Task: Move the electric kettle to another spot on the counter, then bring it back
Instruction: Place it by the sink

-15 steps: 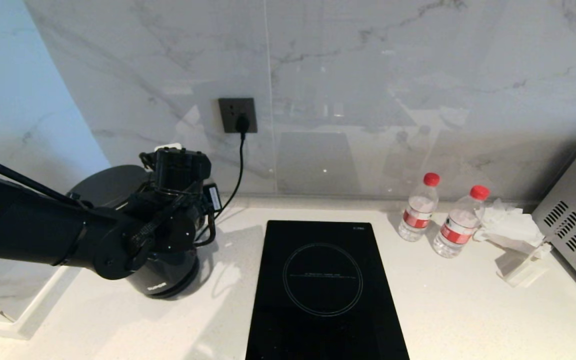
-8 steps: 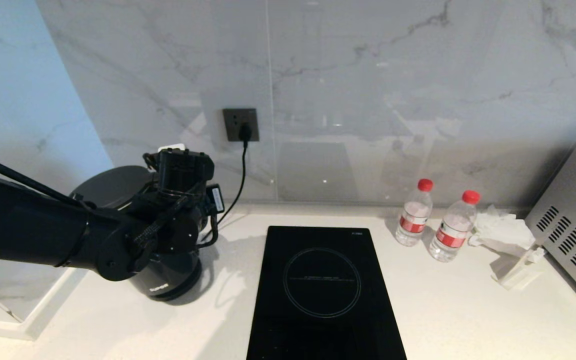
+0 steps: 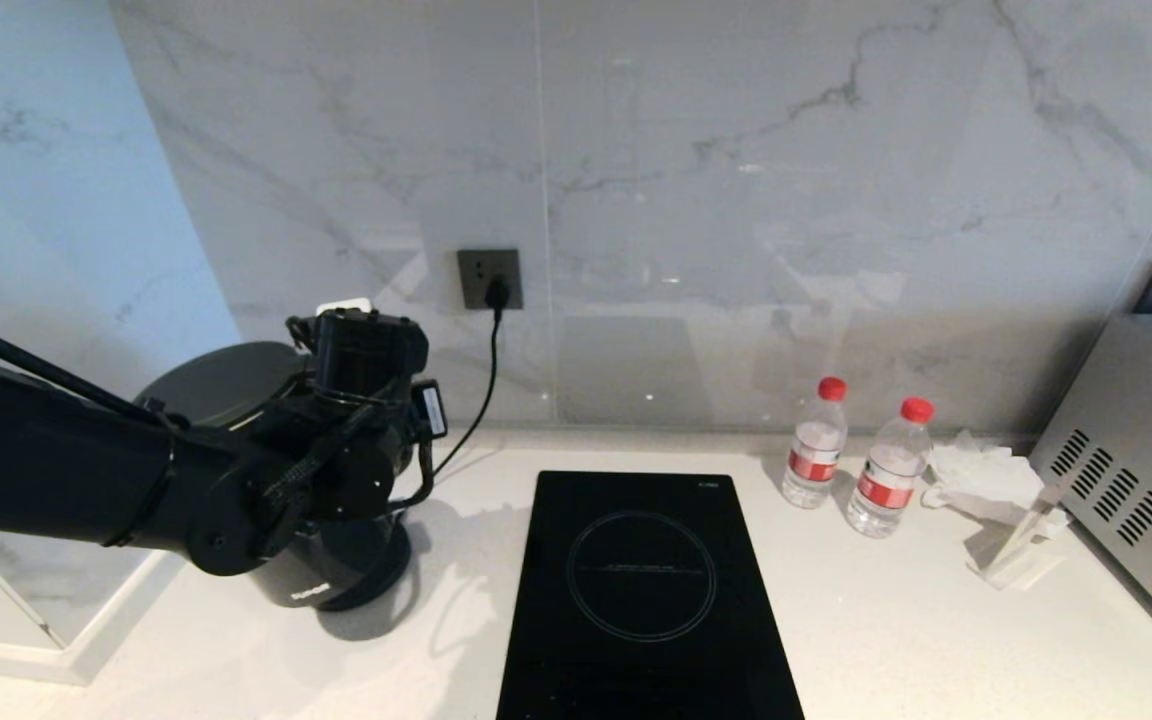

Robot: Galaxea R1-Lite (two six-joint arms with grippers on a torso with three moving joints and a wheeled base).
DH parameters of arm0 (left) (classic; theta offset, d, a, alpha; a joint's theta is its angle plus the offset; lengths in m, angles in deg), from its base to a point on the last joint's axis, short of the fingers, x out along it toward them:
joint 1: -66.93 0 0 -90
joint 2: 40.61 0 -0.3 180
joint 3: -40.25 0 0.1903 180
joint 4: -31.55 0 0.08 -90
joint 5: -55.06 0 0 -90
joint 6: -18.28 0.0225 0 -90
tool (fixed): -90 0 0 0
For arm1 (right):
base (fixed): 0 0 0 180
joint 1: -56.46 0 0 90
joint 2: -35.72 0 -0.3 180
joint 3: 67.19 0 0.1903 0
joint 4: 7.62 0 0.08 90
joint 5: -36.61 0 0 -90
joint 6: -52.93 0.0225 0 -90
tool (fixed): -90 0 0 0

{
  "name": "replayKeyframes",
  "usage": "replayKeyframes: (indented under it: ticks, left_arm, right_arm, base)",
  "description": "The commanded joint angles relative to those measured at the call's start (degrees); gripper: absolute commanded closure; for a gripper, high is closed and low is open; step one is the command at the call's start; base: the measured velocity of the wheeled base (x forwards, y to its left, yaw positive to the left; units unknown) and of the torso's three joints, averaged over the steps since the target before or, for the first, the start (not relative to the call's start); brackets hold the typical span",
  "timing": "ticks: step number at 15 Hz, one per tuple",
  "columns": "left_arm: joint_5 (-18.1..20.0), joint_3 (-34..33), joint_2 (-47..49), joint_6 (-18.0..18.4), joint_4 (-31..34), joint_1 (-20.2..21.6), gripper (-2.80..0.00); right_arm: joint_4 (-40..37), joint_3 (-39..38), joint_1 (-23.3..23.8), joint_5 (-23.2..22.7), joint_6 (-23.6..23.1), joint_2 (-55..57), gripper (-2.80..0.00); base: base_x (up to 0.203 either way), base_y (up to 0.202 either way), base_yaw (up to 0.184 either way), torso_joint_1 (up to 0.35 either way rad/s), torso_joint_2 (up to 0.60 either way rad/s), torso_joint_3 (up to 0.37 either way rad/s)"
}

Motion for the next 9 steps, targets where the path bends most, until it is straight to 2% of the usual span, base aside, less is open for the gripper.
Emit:
replayKeyframes:
  ticks: [1,4,7,9]
  left_arm:
    - [-0.2,-2.1,-0.6,0.4,-0.2,-0.1,0.0]
    - [-0.2,-7.7,-4.1,1.5,-0.7,-2.1,0.0]
    - [-0.1,-15.0,-9.2,1.4,-5.2,-8.3,0.0]
    - [0.3,-18.4,-11.9,1.3,-7.1,-10.7,0.0]
  right_arm:
    - [0.0,0.0,0.0,0.0,0.0,0.0,0.0]
    - [0.0,0.0,0.0,0.0,-0.1,0.0,0.0]
    - [0.0,0.0,0.0,0.0,0.0,0.0,0.0]
    - [0.0,0.0,0.0,0.0,0.0,0.0,0.0]
  base:
    - [0.0,0.0,0.0,0.0,0.0,0.0]
    - [0.0,0.0,0.0,0.0,0.0,0.0]
    - [0.0,0.0,0.0,0.0,0.0,0.0]
    - [0.0,0.0,0.0,0.0,0.0,0.0]
